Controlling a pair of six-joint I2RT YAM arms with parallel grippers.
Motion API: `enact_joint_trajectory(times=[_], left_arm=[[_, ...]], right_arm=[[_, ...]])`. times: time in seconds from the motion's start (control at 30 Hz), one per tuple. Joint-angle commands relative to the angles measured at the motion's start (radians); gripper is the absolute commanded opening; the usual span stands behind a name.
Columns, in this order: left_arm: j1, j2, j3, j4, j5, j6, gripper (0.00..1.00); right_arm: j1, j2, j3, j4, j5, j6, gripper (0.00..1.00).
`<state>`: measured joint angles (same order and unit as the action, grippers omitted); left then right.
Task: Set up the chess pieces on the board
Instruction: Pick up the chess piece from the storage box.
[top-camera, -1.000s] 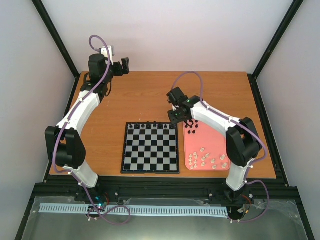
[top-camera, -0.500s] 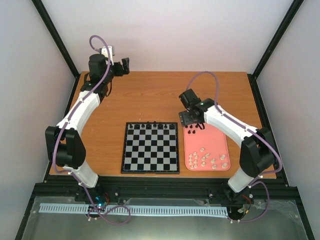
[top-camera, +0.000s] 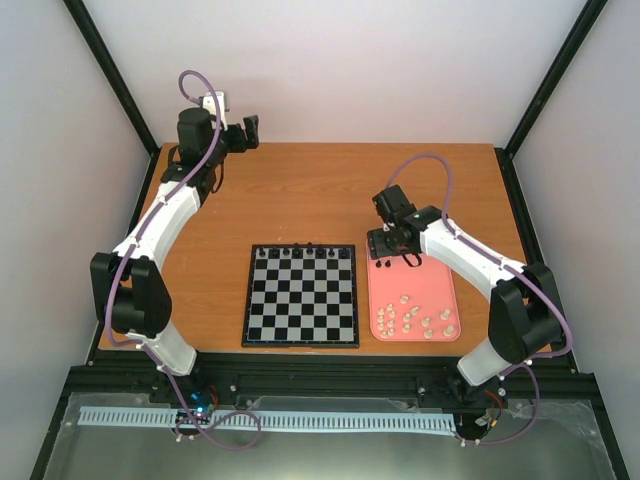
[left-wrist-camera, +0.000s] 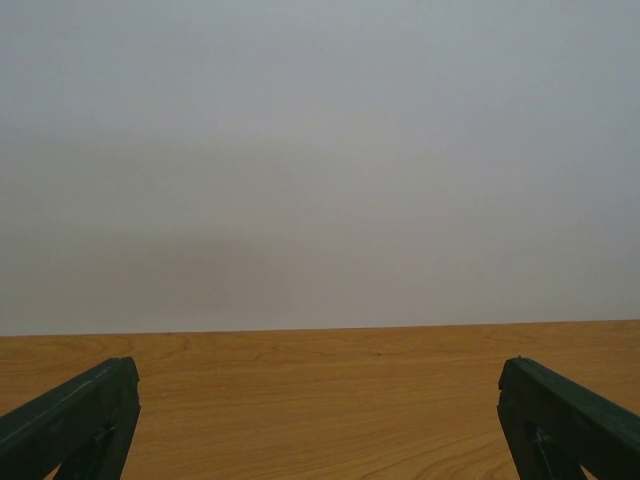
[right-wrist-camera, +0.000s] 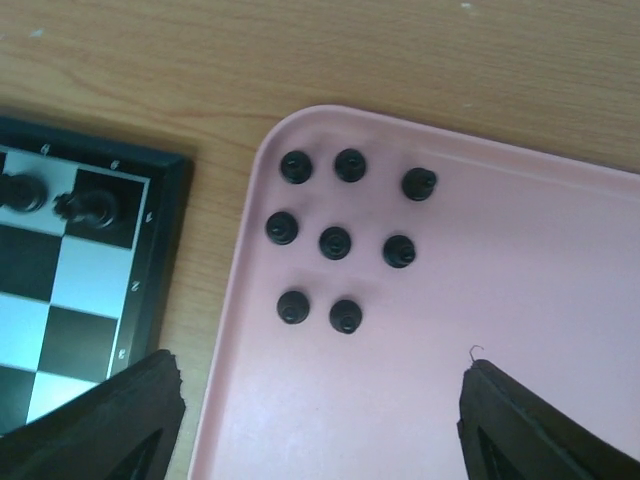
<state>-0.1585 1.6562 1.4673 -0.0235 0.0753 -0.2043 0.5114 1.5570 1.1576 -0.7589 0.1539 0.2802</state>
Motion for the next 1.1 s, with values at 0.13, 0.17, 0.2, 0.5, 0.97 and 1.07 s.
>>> enact_joint_trajectory(times=[0.13,0.17,0.2,0.5,0.97,1.07], left_arm=[[-0.006,0.015,0.059,-0.007,0.011,0.019,1.0],[-0.006,0.016,0.06,-0.007,0.011,0.02,1.0],[-0.006,0.016,0.061,-0.007,0.01,0.02,1.0],[-0.008,0.015,0.062,-0.01,0.004,0.02,1.0],[-0.009,0.015,0.06,-0.011,-0.003,0.023,1.0],[-0.009,0.016,0.061,-0.011,-0.002,0.023,1.0]], right_arm=[[0.011,0.048,-0.033,0.068,-0.119,0.023,0.65],[0.012,0.058,-0.031,0.068,-0.119,0.025,0.6],[0.012,0.07,-0.028,0.07,-0.121,0.023,0.55],[0.015,0.136,-0.022,0.075,-0.118,0.022,0.52],[0.014,0.213,-0.012,0.098,-0.09,0.024,0.43],[0.013,0.225,-0.007,0.097,-0.089,0.023,0.39]])
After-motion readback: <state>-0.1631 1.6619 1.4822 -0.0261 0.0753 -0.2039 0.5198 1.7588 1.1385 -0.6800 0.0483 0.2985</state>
